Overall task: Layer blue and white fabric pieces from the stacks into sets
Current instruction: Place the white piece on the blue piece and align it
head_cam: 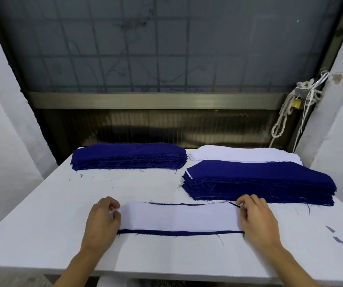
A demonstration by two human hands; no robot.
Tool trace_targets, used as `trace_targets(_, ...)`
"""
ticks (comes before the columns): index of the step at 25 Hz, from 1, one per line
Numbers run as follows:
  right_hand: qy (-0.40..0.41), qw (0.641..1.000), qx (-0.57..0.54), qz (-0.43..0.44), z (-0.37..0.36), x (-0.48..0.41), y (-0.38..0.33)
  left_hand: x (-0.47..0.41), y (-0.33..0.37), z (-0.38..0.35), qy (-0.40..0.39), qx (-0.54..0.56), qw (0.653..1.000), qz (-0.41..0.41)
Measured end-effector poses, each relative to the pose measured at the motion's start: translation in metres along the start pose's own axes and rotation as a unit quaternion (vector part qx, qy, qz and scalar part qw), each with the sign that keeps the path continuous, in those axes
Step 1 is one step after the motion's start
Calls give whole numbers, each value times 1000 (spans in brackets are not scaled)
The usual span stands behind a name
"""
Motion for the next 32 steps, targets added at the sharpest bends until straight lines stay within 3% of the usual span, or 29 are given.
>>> trace_targets(7,-21,999,19,-20,-4,-1,4,-1,-1,1,5,17,1000,-2)
trace_targets(14,14,997,-4,74,3,-10,-11,-11,7,6,-17,44,999,-1)
trace_targets(21,-26,990,-93,98,6,-102,-73,-123,49,23,-1,63,998,-25)
trace_targets(32,-150,978,-109,97,-100,-240,-157,-270,19,-17,-134,-133,982,-27)
Point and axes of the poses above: each hand's wrist, its own x-axis away from the middle knuckle, its own z-axis out of the back of the hand, y = z × x, the point moved 2 cm from there along -x, towards the middle knuckle, and after that the axes turned 5 degrees about -x, right-handed, at the moved point
